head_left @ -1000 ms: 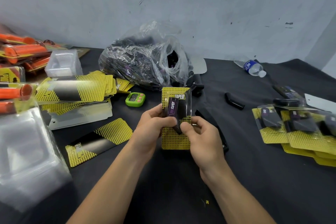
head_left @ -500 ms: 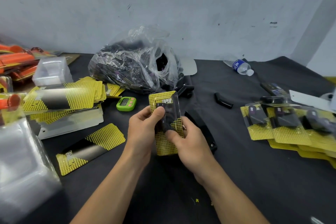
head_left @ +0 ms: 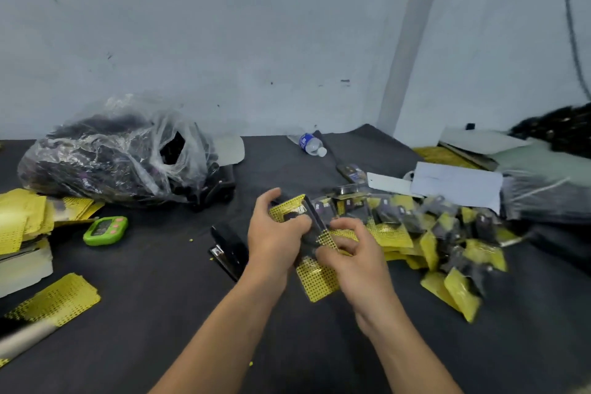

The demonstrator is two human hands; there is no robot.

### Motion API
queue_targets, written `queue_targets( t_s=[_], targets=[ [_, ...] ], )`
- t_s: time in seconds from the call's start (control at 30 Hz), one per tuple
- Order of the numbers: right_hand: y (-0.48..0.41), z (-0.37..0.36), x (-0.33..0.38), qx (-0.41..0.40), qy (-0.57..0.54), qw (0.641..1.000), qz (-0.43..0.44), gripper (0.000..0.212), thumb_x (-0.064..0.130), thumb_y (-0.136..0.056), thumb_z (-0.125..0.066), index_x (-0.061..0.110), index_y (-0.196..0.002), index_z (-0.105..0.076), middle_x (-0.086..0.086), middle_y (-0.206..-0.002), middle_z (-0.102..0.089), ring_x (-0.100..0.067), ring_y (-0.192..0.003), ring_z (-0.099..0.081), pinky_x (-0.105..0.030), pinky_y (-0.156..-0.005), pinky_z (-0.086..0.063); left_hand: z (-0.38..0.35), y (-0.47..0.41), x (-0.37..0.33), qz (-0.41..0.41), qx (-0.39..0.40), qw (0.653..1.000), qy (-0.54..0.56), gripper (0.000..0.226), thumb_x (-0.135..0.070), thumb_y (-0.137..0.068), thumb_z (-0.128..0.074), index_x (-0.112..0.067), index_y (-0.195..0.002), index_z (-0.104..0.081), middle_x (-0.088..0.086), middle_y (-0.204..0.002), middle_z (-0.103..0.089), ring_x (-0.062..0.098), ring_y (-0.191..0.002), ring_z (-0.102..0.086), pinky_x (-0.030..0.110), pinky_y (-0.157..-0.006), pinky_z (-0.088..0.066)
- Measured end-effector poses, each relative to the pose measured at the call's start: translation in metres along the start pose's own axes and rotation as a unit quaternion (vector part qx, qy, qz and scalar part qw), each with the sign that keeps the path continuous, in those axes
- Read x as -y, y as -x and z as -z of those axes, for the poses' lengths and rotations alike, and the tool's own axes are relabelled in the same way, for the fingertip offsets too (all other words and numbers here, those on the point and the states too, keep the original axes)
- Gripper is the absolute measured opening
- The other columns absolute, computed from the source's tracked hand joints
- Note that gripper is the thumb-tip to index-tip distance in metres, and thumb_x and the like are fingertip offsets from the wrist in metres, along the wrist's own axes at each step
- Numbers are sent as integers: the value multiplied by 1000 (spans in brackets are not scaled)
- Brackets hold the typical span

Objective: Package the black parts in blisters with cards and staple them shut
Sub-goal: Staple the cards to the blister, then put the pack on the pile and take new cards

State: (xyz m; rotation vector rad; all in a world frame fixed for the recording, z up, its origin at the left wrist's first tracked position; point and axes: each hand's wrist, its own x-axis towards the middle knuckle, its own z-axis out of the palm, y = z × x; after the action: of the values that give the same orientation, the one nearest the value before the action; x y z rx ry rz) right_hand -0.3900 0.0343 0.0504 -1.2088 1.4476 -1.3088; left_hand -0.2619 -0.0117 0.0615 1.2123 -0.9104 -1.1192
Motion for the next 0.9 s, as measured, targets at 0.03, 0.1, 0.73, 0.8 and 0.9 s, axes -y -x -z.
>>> queue_targets(
  t_s=[0.03,0.1,0.73,0.8,0.9],
  targets=[
    [-5,11,-2,-27,15,1000,1,36,19,-82,-80,47,-99,-65,8,-105,-73,-10,-79,-73,-40,-71,-62,-15,-2,1,19,6,1000,-4,74,-15,-68,-74,-43,-134,-54,-9,-93,-71,2,-66,-68,21,-51,-51],
    [-19,30,-6,-82,28,996,7,26,18,-86,-79,40,-91,-67,10,-91,-73,-9,-73,-70,-37,-63,-58,-43,-6,4,50,41,998,-13,83,-17,-76,-75,-39,-149,-41,-12,-104,-66,4,-83,-68,20,-61,-50],
    [-9,-8,-24,-56,303,941,142,35,11,-93,-65,27,-125,-65,8,-137,-61,-12,-132,-50,-27,-109,-40,4,14,30,-120,88,950,-276,63,6,-87,-60,-55,-83,-74,-33,-85,-73,-13,-87,-69,5,-77,-52],
    [3,-33,-17,7,278,952,129,34,12,-93,-60,32,-120,-66,9,-118,-69,-14,-112,-61,-29,-93,-50,29,18,17,-121,82,942,-303,60,3,-88,-64,-55,-85,-76,-36,-80,-71,-15,-85,-69,3,-71,-49],
    [21,-72,1,65,228,959,156,31,8,-87,-54,34,-98,-65,15,-84,-70,-4,-82,-64,-22,-69,-51,79,24,-9,-103,46,937,-331,43,-5,-88,-72,-47,-88,-79,-30,-76,-73,-11,-76,-70,15,-69,-59]
  ],
)
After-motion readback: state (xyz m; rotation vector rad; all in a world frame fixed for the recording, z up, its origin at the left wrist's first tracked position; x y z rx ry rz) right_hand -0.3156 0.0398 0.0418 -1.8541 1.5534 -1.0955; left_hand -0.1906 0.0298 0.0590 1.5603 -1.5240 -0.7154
